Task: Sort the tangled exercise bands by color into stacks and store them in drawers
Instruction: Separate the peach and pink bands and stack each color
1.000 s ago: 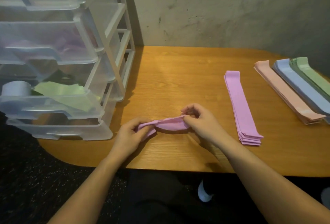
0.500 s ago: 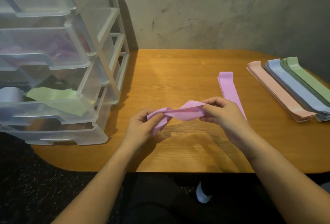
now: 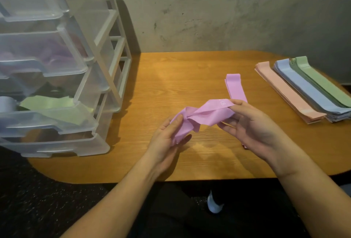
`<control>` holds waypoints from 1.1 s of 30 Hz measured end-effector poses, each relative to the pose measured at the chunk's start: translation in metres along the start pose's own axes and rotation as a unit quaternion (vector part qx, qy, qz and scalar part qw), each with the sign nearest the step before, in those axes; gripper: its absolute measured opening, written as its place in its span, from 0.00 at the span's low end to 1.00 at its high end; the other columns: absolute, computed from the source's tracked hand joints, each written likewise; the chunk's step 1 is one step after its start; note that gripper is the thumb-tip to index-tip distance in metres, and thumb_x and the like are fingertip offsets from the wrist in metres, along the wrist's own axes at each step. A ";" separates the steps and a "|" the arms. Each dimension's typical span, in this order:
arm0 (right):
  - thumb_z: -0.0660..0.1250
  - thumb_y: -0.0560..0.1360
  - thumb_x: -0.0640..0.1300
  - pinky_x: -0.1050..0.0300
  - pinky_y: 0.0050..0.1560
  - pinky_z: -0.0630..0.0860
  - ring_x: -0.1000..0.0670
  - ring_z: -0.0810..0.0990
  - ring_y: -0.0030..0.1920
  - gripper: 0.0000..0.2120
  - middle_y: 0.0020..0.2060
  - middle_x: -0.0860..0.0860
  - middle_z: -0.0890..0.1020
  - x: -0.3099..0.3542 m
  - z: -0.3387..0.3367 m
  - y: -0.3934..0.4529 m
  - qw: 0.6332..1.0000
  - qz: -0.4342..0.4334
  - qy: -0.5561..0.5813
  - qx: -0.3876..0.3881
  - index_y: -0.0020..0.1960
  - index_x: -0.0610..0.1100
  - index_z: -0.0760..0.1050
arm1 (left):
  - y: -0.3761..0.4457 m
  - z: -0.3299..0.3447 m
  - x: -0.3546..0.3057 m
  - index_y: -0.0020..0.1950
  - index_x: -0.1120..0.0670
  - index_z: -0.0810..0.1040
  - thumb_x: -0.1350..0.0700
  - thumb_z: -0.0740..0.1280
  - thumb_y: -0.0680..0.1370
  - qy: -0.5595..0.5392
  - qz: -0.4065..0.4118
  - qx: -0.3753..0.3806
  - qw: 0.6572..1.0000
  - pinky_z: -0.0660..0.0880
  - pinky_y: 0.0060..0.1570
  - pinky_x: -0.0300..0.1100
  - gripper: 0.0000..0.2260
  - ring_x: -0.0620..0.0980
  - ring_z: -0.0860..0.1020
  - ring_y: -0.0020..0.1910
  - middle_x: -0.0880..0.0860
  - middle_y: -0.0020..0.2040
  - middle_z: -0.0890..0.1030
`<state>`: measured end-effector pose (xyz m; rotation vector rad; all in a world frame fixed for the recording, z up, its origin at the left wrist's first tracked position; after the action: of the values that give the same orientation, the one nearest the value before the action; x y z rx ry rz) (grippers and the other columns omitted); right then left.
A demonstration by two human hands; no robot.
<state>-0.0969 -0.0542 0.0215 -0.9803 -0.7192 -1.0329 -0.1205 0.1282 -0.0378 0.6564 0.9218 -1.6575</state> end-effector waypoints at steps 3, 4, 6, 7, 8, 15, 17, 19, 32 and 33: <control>0.61 0.79 0.37 0.49 0.56 0.78 0.45 0.81 0.49 0.07 0.50 0.44 0.81 0.004 -0.004 0.000 0.999 -0.002 0.049 -0.014 0.55 0.45 0.74 | -0.001 0.001 0.003 0.61 0.49 0.82 0.48 0.68 0.76 -0.057 -0.022 -0.007 0.998 0.78 0.52 0.52 0.14 0.48 0.82 0.47 0.54 0.56 0.83; 0.60 0.80 0.37 0.51 0.52 0.79 0.46 0.81 0.47 0.07 0.48 0.44 0.81 0.009 -0.008 0.000 0.998 -0.019 0.045 -0.032 0.53 0.45 0.74 | 0.000 -0.003 0.002 0.66 0.51 0.79 0.48 0.68 0.77 -0.077 -0.018 -0.019 0.997 0.80 0.48 0.51 0.18 0.49 0.83 0.49 0.55 0.59 0.82; 0.59 0.81 0.37 0.51 0.48 0.79 0.47 0.81 0.44 0.06 0.47 0.45 0.81 0.020 -0.015 0.000 0.997 -0.050 0.041 -0.052 0.52 0.45 0.73 | 0.004 -0.014 -0.002 0.70 0.53 0.75 0.49 0.67 0.78 -0.097 0.001 -0.046 0.994 0.82 0.46 0.50 0.21 0.50 0.83 0.53 0.55 0.60 0.82; 0.59 0.81 0.37 0.50 0.49 0.79 0.46 0.81 0.45 0.06 0.47 0.45 0.81 0.024 -0.018 0.000 0.996 -0.057 0.049 -0.049 0.52 0.46 0.73 | 0.005 -0.019 -0.004 0.70 0.53 0.74 0.49 0.66 0.79 -0.097 0.006 -0.052 0.994 0.81 0.46 0.49 0.20 0.51 0.83 0.54 0.55 0.59 0.83; 0.59 0.81 0.37 0.48 0.52 0.78 0.45 0.82 0.47 0.06 0.47 0.45 0.81 0.026 -0.020 0.000 0.996 -0.060 0.059 -0.042 0.52 0.46 0.73 | 0.006 -0.022 -0.004 0.68 0.52 0.75 0.49 0.66 0.79 -0.094 0.006 -0.054 0.994 0.81 0.46 0.49 0.19 0.52 0.83 0.54 0.55 0.57 0.83; 0.57 0.79 0.38 0.40 0.68 0.72 0.38 0.79 0.64 0.13 0.66 0.37 0.77 0.036 -0.045 0.001 0.984 -0.080 0.156 -0.036 0.63 0.43 0.70 | 0.012 -0.038 -0.014 0.57 0.50 0.77 0.52 0.62 0.83 -0.185 0.018 -0.084 0.979 0.82 0.53 0.46 0.06 0.49 0.84 0.49 0.53 0.51 0.85; 0.56 0.79 0.38 0.40 0.67 0.74 0.38 0.79 0.65 0.14 0.67 0.37 0.77 0.036 -0.054 0.002 0.981 -0.101 0.157 -0.058 0.63 0.42 0.69 | 0.014 -0.042 -0.013 0.61 0.51 0.77 0.53 0.64 0.82 -0.206 0.009 -0.090 0.974 0.80 0.57 0.46 0.09 0.50 0.84 0.53 0.55 0.54 0.85; 0.56 0.79 0.38 0.41 0.64 0.76 0.38 0.80 0.62 0.14 0.65 0.36 0.78 0.035 -0.058 0.002 0.980 -0.117 0.141 -0.072 0.64 0.41 0.68 | 0.016 -0.040 -0.013 0.64 0.52 0.75 0.53 0.64 0.82 -0.225 0.002 -0.096 0.970 0.81 0.56 0.46 0.11 0.51 0.85 0.53 0.56 0.54 0.85; 0.54 0.75 0.25 0.54 0.47 0.79 0.46 0.80 0.50 0.17 0.43 0.45 0.78 0.044 -0.065 -0.011 0.988 -0.148 0.001 -0.041 0.48 0.47 0.65 | 0.024 -0.021 -0.014 0.67 0.58 0.74 0.54 0.73 0.76 -0.183 -0.072 -0.031 0.980 0.71 0.67 0.55 0.21 0.52 0.76 0.58 0.56 0.53 0.79; 0.55 0.76 0.24 0.57 0.44 0.79 0.47 0.80 0.48 0.19 0.43 0.45 0.78 0.045 -0.064 -0.011 0.989 -0.140 -0.039 -0.027 0.50 0.48 0.66 | 0.023 -0.018 -0.015 0.62 0.58 0.76 0.55 0.73 0.77 -0.175 -0.080 -0.011 0.981 0.71 0.68 0.55 0.16 0.52 0.75 0.55 0.56 0.49 0.77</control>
<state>-0.0879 -0.1309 0.0377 -0.9889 -0.9167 -1.2676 -0.0946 0.1484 -0.0409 0.2654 0.7484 -1.8296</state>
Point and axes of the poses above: each hand's wrist, its own y-axis towards the middle knuckle, its own z-axis out of the palm, x = y × z, the point moved 8 cm from there along y, towards the middle knuckle
